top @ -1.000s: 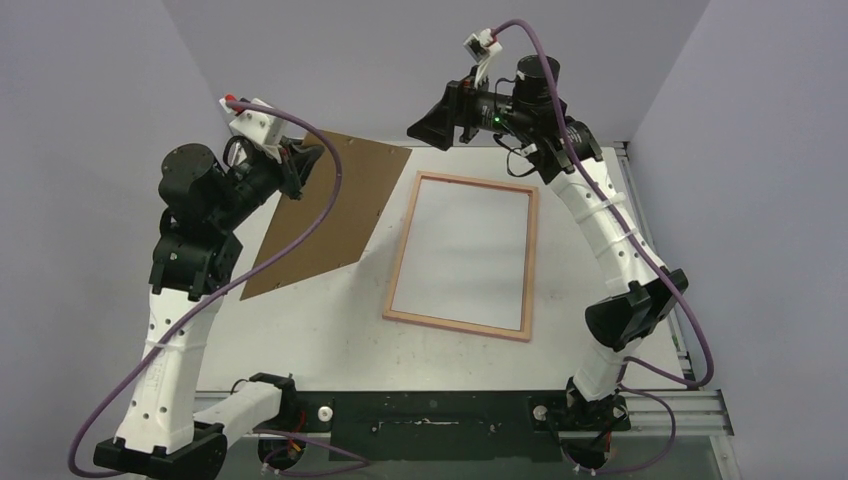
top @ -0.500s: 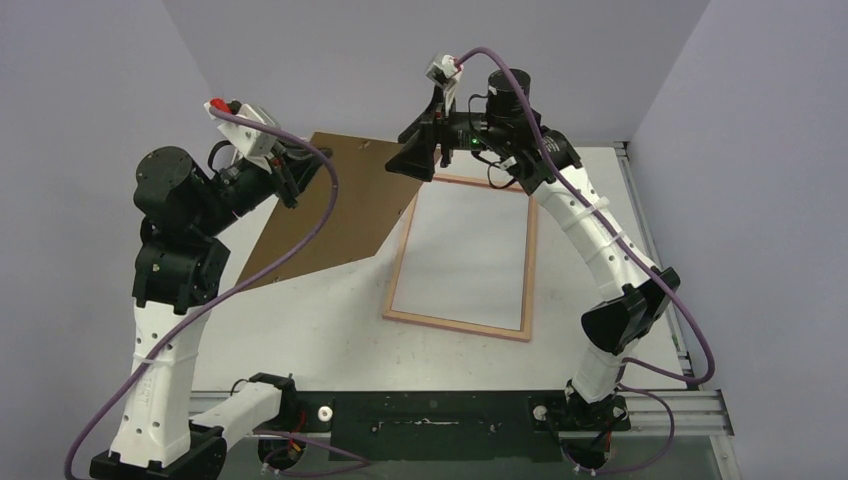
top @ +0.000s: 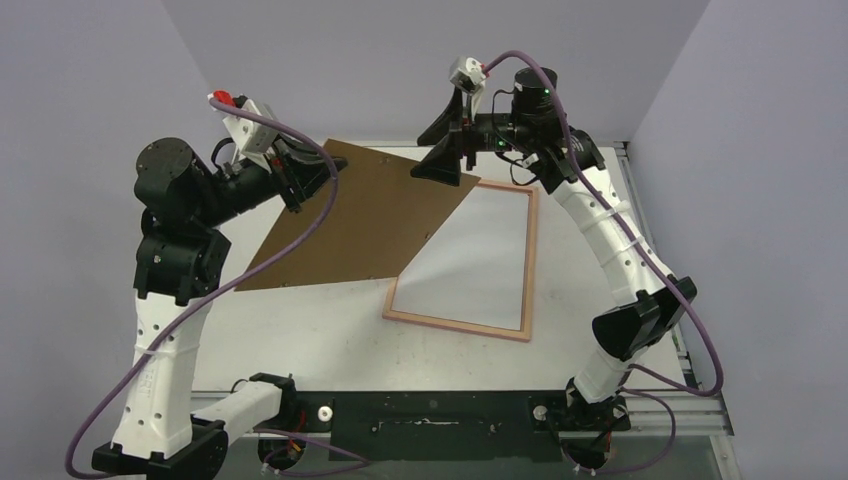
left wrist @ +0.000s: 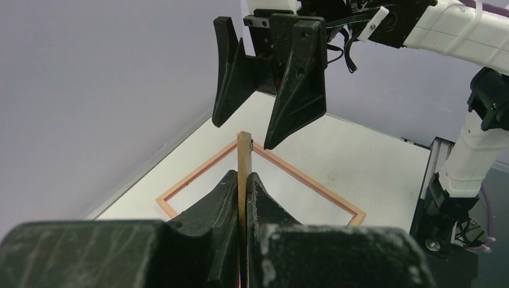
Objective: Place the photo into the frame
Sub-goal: Turn over the photo frame item at the center of the board.
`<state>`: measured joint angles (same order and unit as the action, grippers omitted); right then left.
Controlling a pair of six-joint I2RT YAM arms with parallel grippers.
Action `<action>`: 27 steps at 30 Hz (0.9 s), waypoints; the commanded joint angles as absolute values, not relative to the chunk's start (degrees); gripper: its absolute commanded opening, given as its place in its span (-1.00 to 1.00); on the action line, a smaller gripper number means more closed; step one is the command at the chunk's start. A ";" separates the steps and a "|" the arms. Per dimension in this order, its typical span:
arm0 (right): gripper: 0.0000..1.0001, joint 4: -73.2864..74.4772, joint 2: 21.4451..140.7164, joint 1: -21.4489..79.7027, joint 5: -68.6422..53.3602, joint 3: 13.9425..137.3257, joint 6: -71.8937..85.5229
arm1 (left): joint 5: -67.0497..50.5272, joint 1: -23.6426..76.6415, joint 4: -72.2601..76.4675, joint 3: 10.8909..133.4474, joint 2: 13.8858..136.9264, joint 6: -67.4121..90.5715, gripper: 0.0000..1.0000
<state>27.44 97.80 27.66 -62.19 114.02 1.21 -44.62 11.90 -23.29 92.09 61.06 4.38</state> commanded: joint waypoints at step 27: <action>-0.73 41.83 92.29 25.86 -73.22 114.81 -8.23 | -61.85 11.77 -0.79 92.26 66.71 16.26 -1.00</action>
